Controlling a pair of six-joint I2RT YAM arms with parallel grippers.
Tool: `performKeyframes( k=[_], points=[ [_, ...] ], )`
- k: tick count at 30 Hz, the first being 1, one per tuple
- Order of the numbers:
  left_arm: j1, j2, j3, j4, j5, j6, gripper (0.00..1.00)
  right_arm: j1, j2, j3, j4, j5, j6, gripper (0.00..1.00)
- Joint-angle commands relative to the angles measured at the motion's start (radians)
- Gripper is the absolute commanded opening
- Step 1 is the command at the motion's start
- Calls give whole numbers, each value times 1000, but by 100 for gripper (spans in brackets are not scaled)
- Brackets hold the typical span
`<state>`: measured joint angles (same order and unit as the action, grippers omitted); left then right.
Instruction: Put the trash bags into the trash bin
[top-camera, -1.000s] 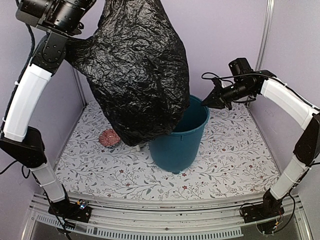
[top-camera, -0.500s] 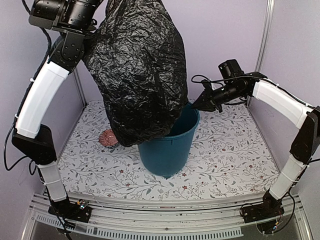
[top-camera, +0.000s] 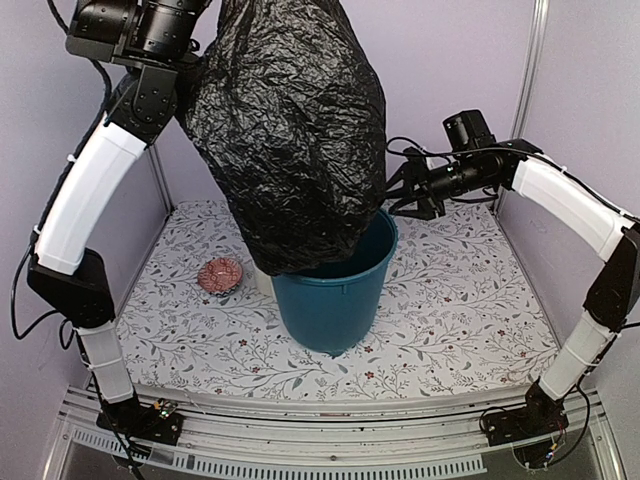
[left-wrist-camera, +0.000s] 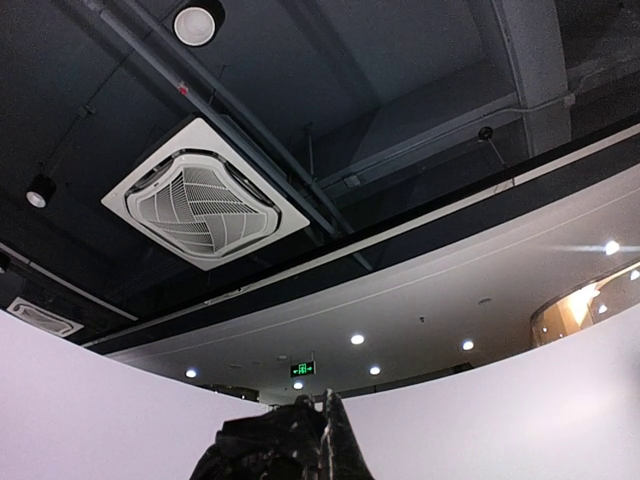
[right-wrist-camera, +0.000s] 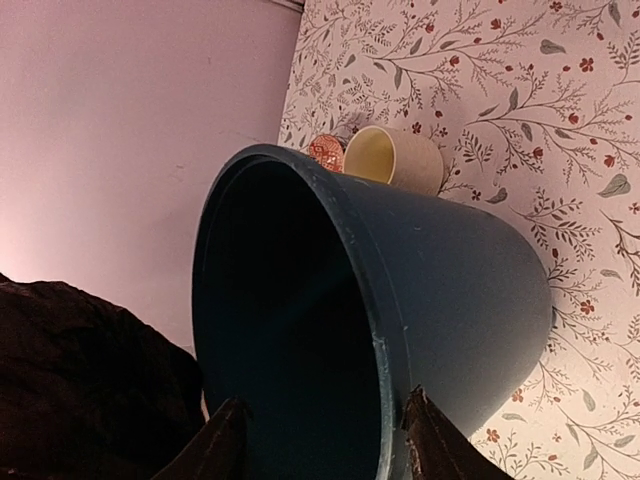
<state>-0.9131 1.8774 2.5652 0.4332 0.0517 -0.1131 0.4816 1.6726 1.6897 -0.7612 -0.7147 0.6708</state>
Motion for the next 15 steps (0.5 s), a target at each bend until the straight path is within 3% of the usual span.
performKeyframes(
  k=[1,6,15],
  points=[
    [14,9,-33,4,27,-24,0,-50,-103,1,13,17,-21,56],
    [24,27,-62,-41,51,-1,0,-138,-200,-52,8,33,-55,59],
    [80,136,-49,-2,14,-26,0,-143,-359,-173,133,-52,-139,53]
  ],
)
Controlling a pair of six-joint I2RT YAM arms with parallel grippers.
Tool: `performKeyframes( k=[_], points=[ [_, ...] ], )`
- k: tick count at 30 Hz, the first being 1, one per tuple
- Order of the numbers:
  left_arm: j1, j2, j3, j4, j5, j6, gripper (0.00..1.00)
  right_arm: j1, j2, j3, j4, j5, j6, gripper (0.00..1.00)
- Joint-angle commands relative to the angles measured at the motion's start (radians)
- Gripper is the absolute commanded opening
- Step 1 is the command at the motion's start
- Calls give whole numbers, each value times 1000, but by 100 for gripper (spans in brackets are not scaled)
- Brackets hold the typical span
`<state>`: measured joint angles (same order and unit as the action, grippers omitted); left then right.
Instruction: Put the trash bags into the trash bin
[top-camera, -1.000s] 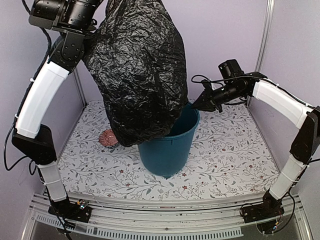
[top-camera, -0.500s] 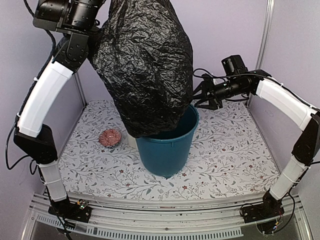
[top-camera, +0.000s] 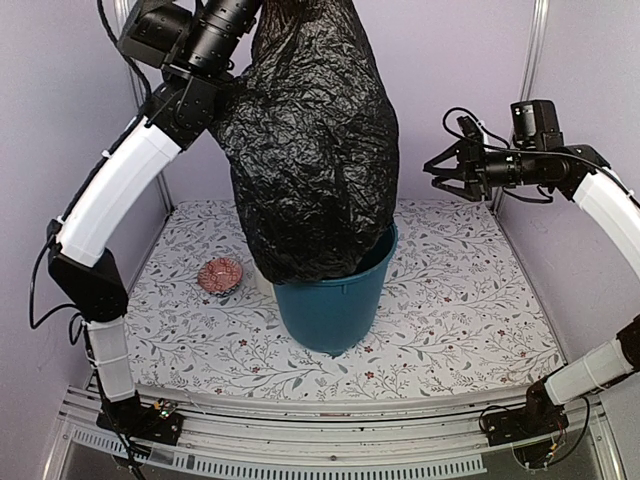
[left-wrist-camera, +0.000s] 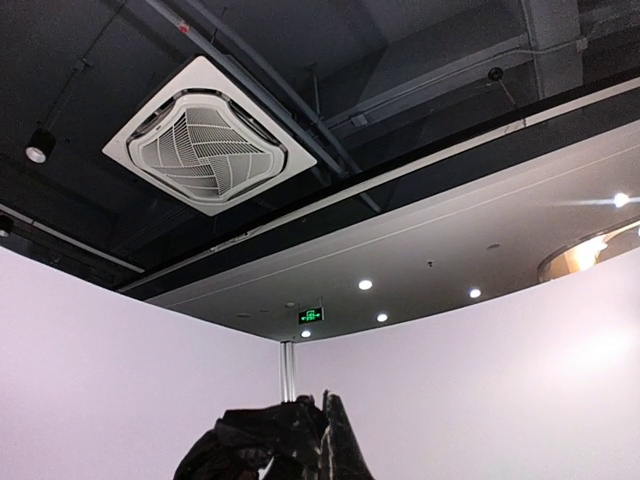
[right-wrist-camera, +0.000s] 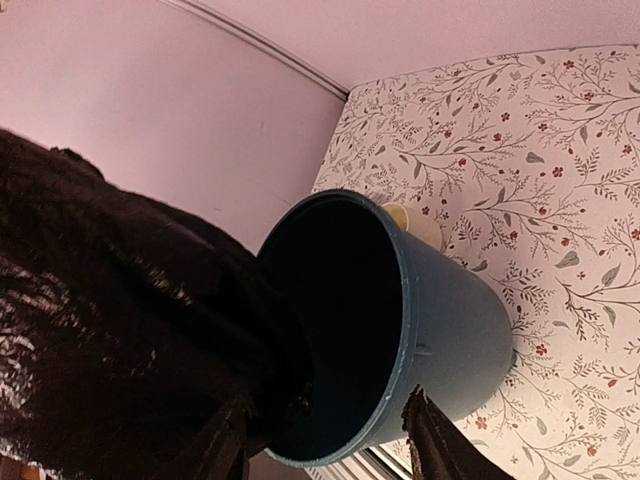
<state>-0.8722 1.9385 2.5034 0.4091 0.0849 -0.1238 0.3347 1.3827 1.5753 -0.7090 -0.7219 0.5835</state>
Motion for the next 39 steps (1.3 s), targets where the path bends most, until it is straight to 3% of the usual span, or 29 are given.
performKeyframes(
  k=[1,11,20,24,33,39],
  points=[
    [48,100,33,22,-20,-28,0,3,-81,-71,86,-47,-59,52],
    [69,189,99,88,-20,-195,0,3,-146,-185,138,-104,-63,48],
    [73,113,89,98,-34,-166,0,16,-174,-269,233,-156,-51,46],
    [76,55,17,36,-21,-93,0,70,-164,-270,266,-147,-61,45],
    [76,-117,-321,32,-38,-35,0,129,-197,-317,370,-177,-72,43],
    [71,-36,-240,6,-7,-56,0,195,-185,-297,383,-200,-121,41]
  ],
)
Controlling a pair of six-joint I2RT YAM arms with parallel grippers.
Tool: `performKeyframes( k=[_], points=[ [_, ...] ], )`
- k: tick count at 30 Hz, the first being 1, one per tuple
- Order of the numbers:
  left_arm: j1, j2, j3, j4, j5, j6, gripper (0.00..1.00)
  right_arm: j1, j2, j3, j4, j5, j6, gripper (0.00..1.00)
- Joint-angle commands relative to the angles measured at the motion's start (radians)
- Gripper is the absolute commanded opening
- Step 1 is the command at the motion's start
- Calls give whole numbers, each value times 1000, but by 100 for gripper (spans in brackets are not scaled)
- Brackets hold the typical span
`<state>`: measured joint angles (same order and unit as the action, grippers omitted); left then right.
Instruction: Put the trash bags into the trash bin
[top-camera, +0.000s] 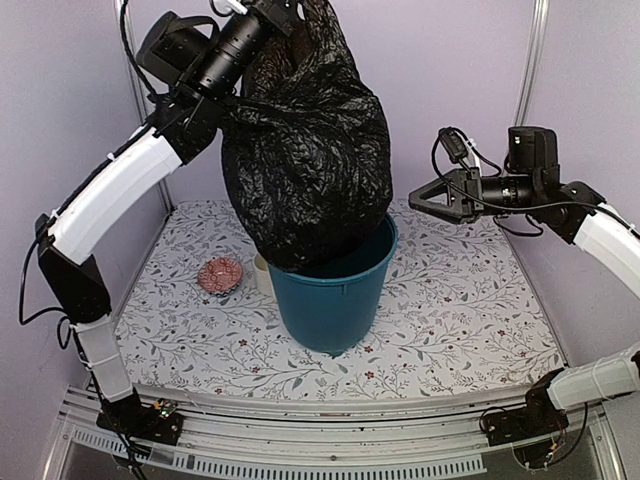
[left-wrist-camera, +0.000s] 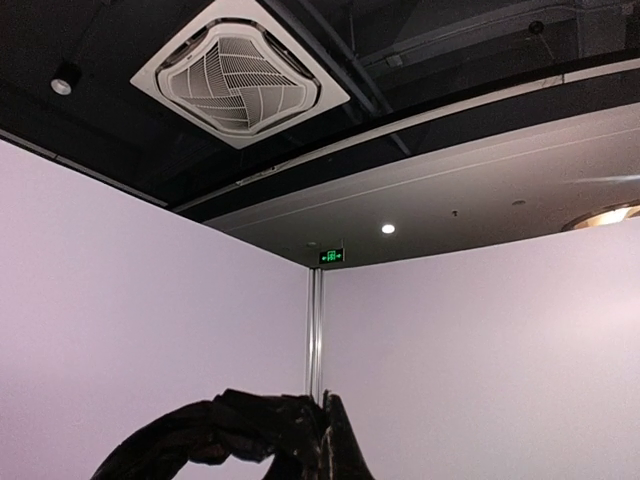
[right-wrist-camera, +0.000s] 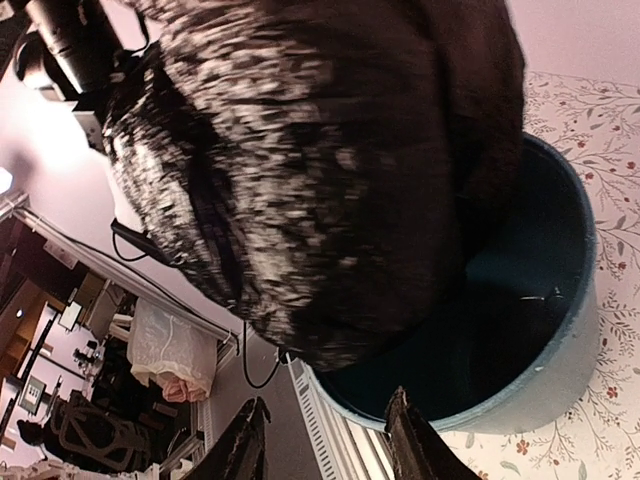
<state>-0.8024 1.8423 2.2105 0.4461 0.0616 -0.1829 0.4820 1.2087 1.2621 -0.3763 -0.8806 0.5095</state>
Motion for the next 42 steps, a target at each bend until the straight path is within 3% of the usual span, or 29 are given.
performKeyframes(
  k=[1,7,14,19,25,32,37,42],
  points=[
    [-3,75,69,-37,18,0,0,66,-5,27,52,-49,-64,42],
    [-11,147,140,-55,28,-27,0,134,65,88,36,-21,-116,41],
    [-21,173,193,-82,33,-55,0,129,158,178,-45,265,-125,38],
    [-36,114,140,-99,34,-52,0,115,234,229,-79,350,-114,36],
    [-70,-32,-71,-86,17,-47,0,110,240,236,-76,268,-138,37],
    [-82,-161,-261,-80,-13,-22,0,115,109,171,-20,-10,-220,40],
    [-82,-228,-260,-165,-17,35,0,48,46,189,-22,71,-191,38],
    [-82,-277,-315,-250,18,17,0,-29,108,209,-37,215,-91,36]
  ],
)
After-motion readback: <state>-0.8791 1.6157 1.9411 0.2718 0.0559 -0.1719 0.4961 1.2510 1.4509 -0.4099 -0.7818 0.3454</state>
